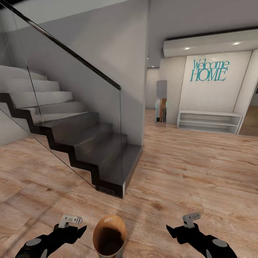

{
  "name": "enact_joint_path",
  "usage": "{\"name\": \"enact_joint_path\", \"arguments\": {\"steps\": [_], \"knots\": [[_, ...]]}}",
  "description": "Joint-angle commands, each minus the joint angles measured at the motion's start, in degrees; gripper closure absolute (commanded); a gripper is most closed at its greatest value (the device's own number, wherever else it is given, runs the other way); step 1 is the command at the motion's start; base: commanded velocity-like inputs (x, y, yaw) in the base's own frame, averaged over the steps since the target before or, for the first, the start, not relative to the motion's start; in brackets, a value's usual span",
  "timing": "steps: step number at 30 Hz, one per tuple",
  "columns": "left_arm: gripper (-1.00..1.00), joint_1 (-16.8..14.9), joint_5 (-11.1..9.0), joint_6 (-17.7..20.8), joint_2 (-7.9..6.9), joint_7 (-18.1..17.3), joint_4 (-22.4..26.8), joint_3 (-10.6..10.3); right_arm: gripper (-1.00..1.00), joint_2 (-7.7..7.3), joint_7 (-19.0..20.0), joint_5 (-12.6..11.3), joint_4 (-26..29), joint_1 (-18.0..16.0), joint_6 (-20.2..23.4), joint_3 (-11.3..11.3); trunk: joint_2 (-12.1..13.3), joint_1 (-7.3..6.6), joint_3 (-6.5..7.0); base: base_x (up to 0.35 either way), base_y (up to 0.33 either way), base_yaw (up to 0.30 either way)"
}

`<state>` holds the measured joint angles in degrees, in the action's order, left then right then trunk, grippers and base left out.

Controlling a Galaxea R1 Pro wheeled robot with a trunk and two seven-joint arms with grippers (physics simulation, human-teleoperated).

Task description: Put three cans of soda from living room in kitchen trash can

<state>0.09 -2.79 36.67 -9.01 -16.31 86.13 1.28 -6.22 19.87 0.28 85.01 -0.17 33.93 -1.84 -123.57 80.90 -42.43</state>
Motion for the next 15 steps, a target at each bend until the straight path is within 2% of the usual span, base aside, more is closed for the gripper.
{"name": "enact_joint_path", "arguments": {"steps": [1,12,15], "knots": [[-1.00,0.0,0.0,0.0,0.02,0.0,0.0,0.0,-1.00,-0.01,0.0,0.0,0.0,0.0,0.0,0.0,-0.4,0.23,-0.28,0.000,0.000,0.000],[-1.00,0.0,0.0,0.0,0.05,0.0,0.0,0.0,-1.00,0.01,0.1,0.1,0.1,0.0,0.0,0.1,-4.8,2.64,-3.29,0.000,0.000,0.000],[-1.00,0.0,0.0,0.0,0.05,0.1,0.0,0.0,-1.00,0.05,0.1,0.1,0.1,0.0,-0.1,0.1,-4.8,2.64,-3.57,0.000,0.000,0.000]]}}
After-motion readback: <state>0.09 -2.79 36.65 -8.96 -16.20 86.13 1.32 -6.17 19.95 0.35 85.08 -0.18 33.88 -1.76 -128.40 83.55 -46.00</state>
